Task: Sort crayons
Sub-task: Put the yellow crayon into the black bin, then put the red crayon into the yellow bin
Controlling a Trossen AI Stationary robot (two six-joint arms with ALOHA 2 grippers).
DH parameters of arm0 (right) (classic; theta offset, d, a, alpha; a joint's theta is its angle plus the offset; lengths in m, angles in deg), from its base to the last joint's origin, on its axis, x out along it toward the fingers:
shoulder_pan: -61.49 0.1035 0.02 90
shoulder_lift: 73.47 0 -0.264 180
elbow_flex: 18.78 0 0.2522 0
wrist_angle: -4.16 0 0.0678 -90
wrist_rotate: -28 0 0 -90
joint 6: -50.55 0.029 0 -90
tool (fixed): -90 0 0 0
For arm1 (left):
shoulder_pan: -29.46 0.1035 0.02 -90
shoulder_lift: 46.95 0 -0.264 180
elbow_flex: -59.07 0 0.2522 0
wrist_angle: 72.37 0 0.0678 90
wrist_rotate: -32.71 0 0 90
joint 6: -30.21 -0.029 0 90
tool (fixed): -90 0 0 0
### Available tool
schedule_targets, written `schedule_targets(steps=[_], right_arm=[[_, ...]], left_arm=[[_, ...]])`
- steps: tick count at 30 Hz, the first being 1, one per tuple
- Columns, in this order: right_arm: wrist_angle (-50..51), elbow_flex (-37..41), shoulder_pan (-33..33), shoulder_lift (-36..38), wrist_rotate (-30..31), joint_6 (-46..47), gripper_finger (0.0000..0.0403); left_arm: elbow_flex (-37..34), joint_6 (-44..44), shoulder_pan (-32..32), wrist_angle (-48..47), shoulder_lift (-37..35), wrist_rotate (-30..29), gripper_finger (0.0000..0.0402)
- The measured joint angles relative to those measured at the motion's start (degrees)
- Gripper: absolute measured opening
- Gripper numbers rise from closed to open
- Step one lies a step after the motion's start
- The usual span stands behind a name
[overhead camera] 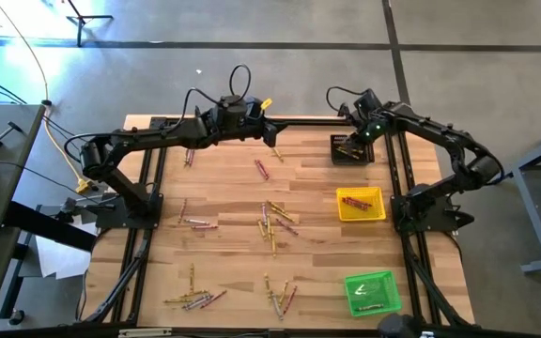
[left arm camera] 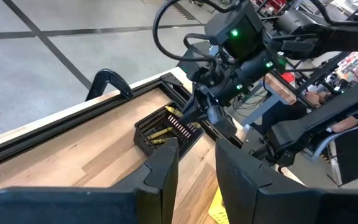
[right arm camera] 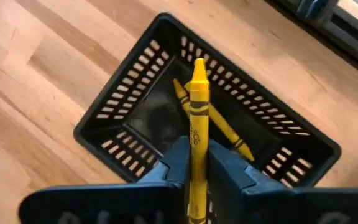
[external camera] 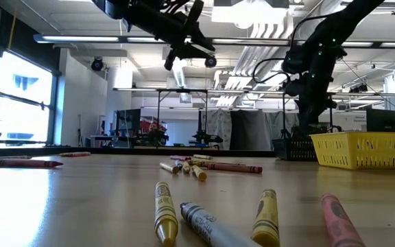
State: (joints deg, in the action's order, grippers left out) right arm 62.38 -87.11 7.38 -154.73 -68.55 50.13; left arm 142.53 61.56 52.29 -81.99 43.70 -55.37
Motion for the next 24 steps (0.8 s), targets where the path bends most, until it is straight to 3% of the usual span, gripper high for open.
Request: schedule_targets(steps=[5, 10, 13, 17, 21, 24], right_arm=[[-1.3, 0.0, 0.0, 0.0, 0.0, 0.4, 0.0102], [1.7, -1.4, 0.0, 0.0, -0.1, 0.4, 0.0126], [7.5, -4.5, 0.2, 0.0, -3.0, -0.5, 0.0127], [12.3, -8.5, 1.5, 0.0, -9.7, -4.0, 0.0119], [10.8, -10.5, 3.9, 0.0, -11.7, -4.6, 0.0113], [7.9, -10.6, 6.0, 0.0, -11.2, -4.4, 0.0112]], left_arm=[[0.0, 0.0, -0.1, 0.0, 0.0, 1.2, 0.0092], [0.0, -0.5, 0.0, -3.8, -0.1, 3.4, 0.0092], [0.0, -3.3, 0.6, -15.7, -1.1, 3.8, 0.0092], [-0.1, -5.1, 1.6, -39.3, -1.5, 1.7, 0.0092], [-0.4, -3.4, 2.0, -59.7, -1.5, -8.8, 0.0092], [-1.1, 1.4, 2.6, -68.2, -1.5, -15.3, 0.0092]])
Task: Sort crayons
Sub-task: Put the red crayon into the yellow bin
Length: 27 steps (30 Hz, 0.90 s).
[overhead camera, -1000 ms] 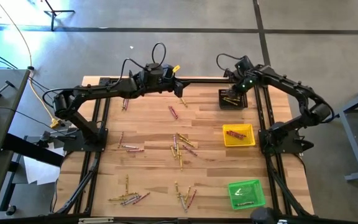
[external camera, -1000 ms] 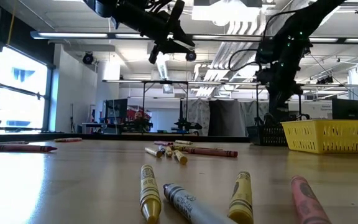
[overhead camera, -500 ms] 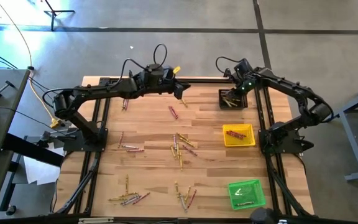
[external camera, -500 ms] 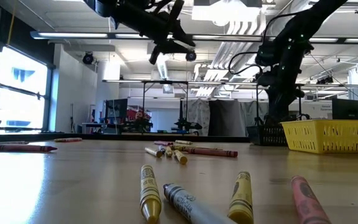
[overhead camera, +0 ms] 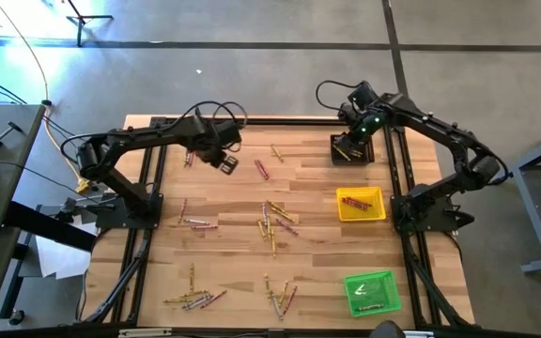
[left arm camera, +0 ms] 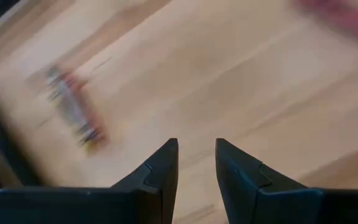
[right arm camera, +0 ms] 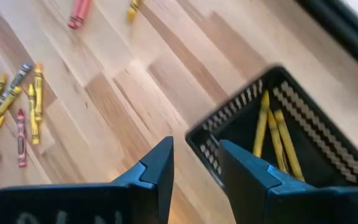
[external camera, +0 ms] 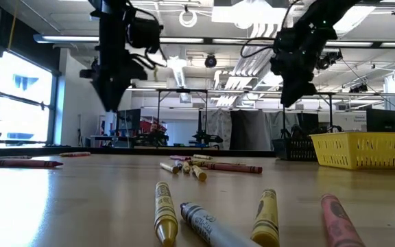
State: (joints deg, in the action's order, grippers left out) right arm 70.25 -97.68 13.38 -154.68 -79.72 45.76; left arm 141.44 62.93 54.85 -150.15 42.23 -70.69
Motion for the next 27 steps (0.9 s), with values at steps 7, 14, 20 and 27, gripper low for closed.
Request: schedule_targets(steps=[7, 14, 20, 27], right_arm=[[-3.3, 0.0, 4.2, 0.0, 0.6, 0.6, 0.0111], [-3.6, 0.0, 5.7, 0.0, 0.6, -0.2, 0.0111], [-3.4, 0.0, 5.8, 0.0, 0.7, 0.2, 0.0111], [-4.2, 0.0, 5.8, 0.0, 0.7, 0.2, 0.0111]], left_arm=[[-6.2, 2.4, 6.9, 0.3, 0.1, -1.5, 0.0092], [-14.2, 4.5, 9.0, 0.5, 0.0, 13.7, 0.0092], [-17.5, 4.3, 1.3, -4.5, -2.3, 20.0, 0.0092], [-23.4, 15.0, -5.0, -5.5, -7.0, 19.2, 0.0092]])
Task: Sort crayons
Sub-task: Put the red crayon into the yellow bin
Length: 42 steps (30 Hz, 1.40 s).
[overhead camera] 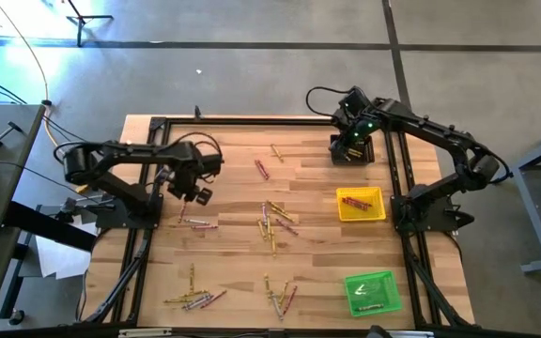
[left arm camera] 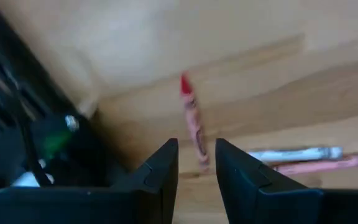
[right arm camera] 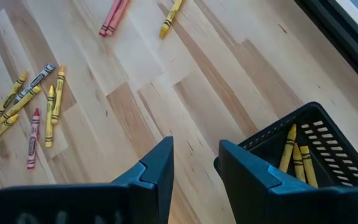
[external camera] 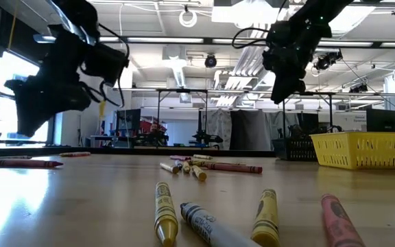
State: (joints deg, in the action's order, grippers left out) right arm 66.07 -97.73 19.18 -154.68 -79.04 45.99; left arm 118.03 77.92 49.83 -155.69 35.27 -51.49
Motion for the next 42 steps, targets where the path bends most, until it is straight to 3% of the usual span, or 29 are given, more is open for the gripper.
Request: schedule_targets(steps=[9, 23, 26, 32, 37, 42], right_arm=[[-3.6, 0.0, 0.0, 0.0, 0.0, 0.0, 0.0111], [-3.9, 0.0, 0.0, 0.0, 0.0, 2.2, 0.0112], [-3.9, 0.0, 0.0, 0.0, 0.0, 2.9, 0.0112], [-3.4, 0.0, 0.0, 0.0, -0.1, 3.7, 0.0112], [-3.4, 0.0, 0.0, 0.0, -0.1, 3.7, 0.0112], [-3.4, 0.0, 0.0, 0.0, -0.1, 6.0, 0.0112]], left_arm=[[-7.1, 8.7, -3.3, 10.3, -2.9, 2.7, 0.0092], [-14.3, 12.2, -3.3, 18.5, -3.0, 3.5, 0.009], [-14.3, 12.3, -3.2, 18.7, -3.0, 3.3, 0.0075], [-14.3, 12.4, -2.1, 19.0, -3.0, 3.4, 0.0009], [-13.3, 11.7, -0.4, 18.9, -3.1, 3.5, 0.0007], [-10.4, 10.7, 1.4, 21.9, -5.0, -5.4, 0.0002]])
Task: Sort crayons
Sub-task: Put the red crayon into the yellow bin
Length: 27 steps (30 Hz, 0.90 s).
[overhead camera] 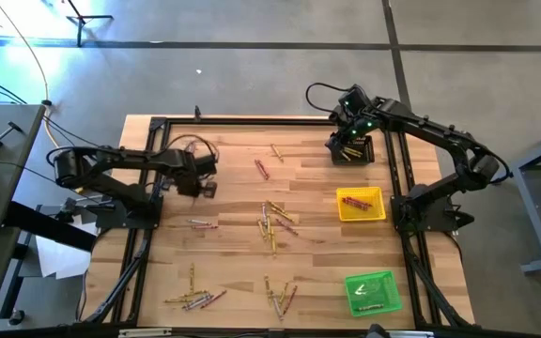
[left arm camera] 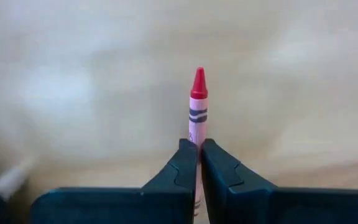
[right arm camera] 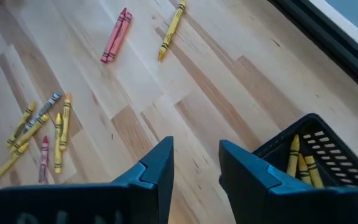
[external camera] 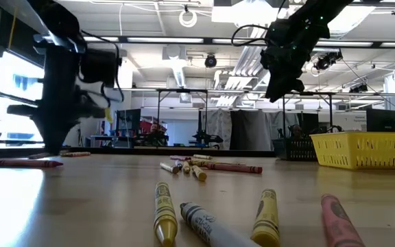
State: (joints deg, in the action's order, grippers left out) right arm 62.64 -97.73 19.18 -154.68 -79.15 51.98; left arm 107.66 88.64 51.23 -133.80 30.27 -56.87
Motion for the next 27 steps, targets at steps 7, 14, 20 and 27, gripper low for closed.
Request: schedule_targets(steps=[7, 14, 20, 27], right_arm=[[-5.0, 0.0, 1.9, 0.0, -2.5, 6.4, 0.0112], [-21.9, 0.0, 8.2, 0.0, -5.7, 18.0, 0.0112], [-35.7, 0.0, 13.2, 0.0, -1.0, 26.9, 0.0112], [-41.1, 0.0, 16.5, 0.0, 2.0, 29.9, 0.0112]], left_arm=[[3.7, -2.2, 3.1, 11.2, -4.9, -5.6, 0.0001], [7.1, -6.8, 4.6, 44.4, -7.1, -6.4, 0.0], [14.0, -8.5, 4.1, 55.3, -4.9, -6.3, 0.0], [23.6, -13.1, 2.4, 54.2, -0.7, -4.4, 0.0]])
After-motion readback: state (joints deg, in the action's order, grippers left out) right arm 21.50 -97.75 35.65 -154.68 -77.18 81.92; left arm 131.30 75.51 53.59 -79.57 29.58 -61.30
